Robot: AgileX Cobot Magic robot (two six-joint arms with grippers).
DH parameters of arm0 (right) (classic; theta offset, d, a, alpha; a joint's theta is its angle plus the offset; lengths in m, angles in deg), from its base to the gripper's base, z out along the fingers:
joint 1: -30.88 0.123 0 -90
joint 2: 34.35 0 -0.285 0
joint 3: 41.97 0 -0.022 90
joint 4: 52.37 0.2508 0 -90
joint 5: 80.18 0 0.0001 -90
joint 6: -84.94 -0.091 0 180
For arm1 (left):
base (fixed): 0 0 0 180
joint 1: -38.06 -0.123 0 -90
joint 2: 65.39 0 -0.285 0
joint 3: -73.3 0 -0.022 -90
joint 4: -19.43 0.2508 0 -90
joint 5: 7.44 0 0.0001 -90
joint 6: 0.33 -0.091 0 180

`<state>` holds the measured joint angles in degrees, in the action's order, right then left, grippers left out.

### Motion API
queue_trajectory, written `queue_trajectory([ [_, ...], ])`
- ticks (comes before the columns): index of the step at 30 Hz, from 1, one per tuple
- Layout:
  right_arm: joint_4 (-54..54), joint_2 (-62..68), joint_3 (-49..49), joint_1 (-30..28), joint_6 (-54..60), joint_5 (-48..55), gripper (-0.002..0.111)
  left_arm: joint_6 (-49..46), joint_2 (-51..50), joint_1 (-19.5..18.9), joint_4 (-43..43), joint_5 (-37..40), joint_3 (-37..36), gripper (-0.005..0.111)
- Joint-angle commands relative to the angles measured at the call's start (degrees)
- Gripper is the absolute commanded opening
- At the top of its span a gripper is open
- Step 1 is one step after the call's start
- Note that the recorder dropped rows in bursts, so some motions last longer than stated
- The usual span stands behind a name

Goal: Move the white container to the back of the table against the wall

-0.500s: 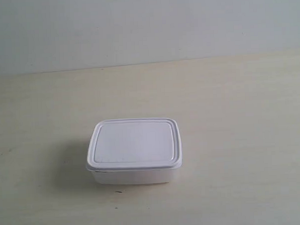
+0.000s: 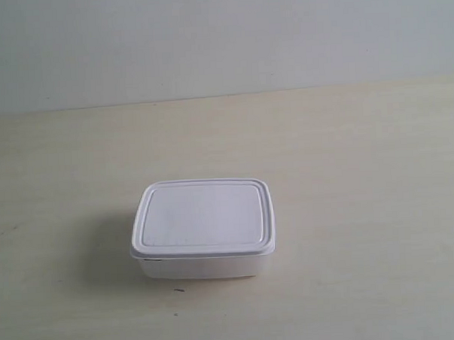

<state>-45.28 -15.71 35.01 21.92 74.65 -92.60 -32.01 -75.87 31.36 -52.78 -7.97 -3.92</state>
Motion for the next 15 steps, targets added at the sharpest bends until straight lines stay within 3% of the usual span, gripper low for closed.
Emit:
queue_trajectory([
  [1,0.77,1.13,-4.36,-0.31,-4.22,16.37,0.000,3.35,-0.39,-0.11,-1.81,0.53,0.00,0.000],
  [4,-1.65,6.02,-10.95,-0.31,-1.45,22.51,0.000,3.22,-4.45,-0.11,-1.70,2.72,1.63,0.000],
  [8,-1.83,17.88,-23.61,-0.31,2.67,30.93,0.000,3.22,-17.46,-0.11,2.01,7.67,8.42,0.000],
  [11,4.39,32.92,-36.19,-0.31,10.29,42.86,0.000,3.91,-32.88,-0.11,15.99,21.08,19.85,0.000],
  [15,21.71,48.31,-49.63,-0.31,21.03,55.05,0.000,5.29,-51.75,-0.11,27.97,40.27,38.21,0.000],
])
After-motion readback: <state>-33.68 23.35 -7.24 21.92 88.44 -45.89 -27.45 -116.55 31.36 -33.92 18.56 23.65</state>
